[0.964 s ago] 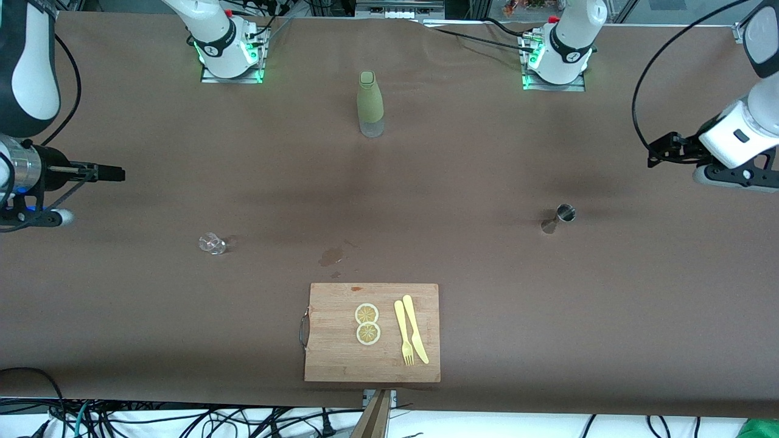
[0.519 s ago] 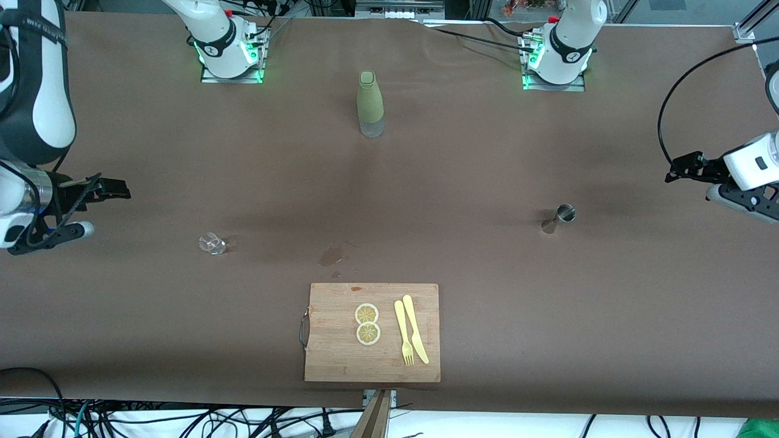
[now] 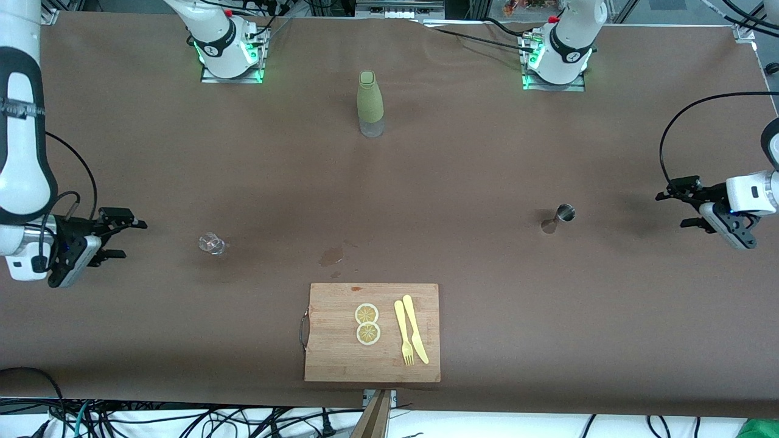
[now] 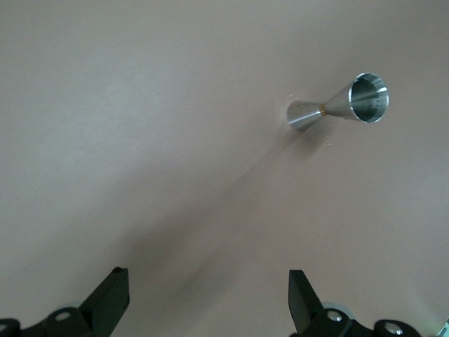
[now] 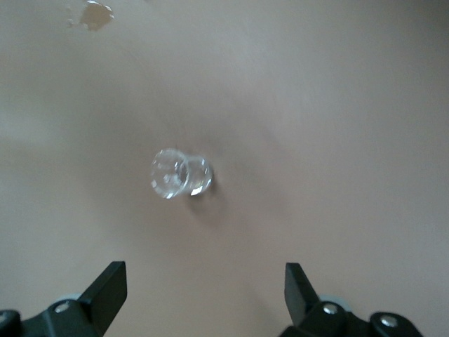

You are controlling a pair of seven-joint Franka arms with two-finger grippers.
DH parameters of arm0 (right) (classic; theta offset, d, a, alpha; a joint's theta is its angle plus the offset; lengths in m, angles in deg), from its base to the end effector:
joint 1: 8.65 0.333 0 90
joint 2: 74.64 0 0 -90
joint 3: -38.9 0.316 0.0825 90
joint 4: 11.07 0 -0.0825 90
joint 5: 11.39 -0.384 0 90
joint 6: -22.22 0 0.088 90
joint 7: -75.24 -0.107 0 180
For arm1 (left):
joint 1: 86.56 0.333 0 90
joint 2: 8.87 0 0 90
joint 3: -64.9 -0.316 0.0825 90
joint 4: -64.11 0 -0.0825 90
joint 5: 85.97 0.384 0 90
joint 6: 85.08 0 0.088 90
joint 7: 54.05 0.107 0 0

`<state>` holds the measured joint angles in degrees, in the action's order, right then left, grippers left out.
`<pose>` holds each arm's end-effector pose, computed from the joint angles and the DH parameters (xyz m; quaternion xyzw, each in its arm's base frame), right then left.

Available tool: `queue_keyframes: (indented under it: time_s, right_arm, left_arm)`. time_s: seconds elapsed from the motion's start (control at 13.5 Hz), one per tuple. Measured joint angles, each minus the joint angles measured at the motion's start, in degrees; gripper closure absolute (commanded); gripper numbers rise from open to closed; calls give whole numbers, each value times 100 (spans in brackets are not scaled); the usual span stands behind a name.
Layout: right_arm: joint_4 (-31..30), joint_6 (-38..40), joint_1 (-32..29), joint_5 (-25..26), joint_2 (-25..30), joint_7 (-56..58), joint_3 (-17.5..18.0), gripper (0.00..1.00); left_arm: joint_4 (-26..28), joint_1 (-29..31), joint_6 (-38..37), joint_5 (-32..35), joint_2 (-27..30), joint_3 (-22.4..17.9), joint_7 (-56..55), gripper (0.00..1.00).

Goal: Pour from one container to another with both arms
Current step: 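Lower the right gripper to the glass beaker while the left gripper approaches the jigger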

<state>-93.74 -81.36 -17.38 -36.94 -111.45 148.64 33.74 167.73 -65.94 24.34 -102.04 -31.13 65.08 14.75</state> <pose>0.6800 -0.1203 0.2989 -0.8814 -0.4165 -0.0267 0.2212 0.5797 0.1950 0.3107 0.9205 -0.3422 -0.0135 0.1881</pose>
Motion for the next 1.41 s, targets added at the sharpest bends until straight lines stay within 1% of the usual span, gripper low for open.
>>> queue_keyframes:
  time_s: [0.22, 0.37, 0.52, 0.74, 1.11, 1.33, 1.41]
  right_arm:
    - [-2, -221, 17, -1082, -491, 1380, 11, 0]
    - [-2, -278, 13, -1606, -752, 2053, 11, 0]
    - [1, -290, -9, -1940, -960, 2650, 9, 0]
    - [2, -286, -43, -2037, -1086, 3110, 9, 0]
    - [23, -250, -76, -2046, -1086, 3271, 9, 0]
    - [22, -33, -95, -2068, -1092, 3305, 9, 0]
    - [21, -12, -106, -2149, -1103, 3422, 9, 0]
  left_arm:
    - [-195, 1, 3, -603, -495, 13, 1112, 0]
    - [-261, 20, 3, -1130, -827, 9, 2016, 0]
    - [-299, 42, 4, -1604, -1109, -12, 2836, 0]
    - [-404, 80, -3, -2232, -1432, -47, 3950, 0]
    - [-444, 177, -270, -3013, -1781, -50, 5500, 0]
    - [-452, 179, -511, -3344, -1986, -61, 6200, 0]
    - [-456, 178, -639, -3449, -2035, -61, 6348, 0]
